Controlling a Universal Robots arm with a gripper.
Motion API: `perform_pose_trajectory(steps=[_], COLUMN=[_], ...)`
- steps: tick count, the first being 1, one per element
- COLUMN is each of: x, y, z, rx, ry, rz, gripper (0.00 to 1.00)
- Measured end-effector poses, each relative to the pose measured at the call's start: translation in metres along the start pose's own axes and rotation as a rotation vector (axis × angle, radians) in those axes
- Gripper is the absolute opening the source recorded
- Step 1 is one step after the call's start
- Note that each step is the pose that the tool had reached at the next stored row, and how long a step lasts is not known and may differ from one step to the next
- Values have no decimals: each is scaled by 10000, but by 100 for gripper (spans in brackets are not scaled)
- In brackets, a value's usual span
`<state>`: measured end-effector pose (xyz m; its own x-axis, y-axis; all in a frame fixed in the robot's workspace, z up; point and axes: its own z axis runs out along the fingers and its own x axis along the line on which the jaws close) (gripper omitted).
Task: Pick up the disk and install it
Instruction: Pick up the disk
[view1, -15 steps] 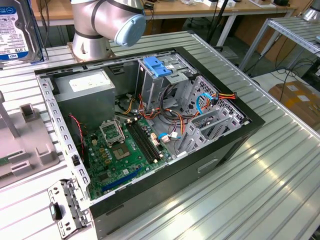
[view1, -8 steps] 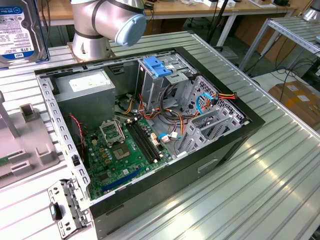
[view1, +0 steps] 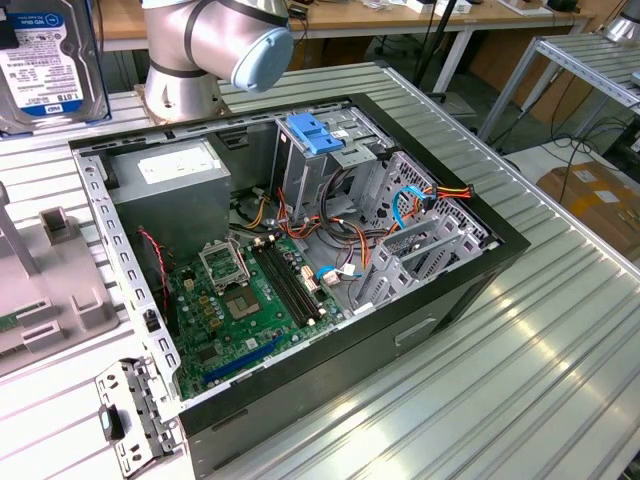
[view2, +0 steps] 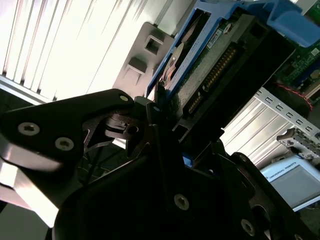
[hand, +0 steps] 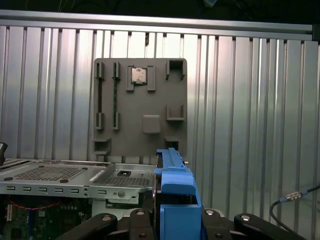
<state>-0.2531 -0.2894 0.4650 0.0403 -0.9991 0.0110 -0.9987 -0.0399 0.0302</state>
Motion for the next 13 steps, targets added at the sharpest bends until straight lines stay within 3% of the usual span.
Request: perform_pose_trajectory(steps=[13], x=[10], y=[-227], z=[-6], rx=[-13], ry=[0], rz=[0], gripper=[36])
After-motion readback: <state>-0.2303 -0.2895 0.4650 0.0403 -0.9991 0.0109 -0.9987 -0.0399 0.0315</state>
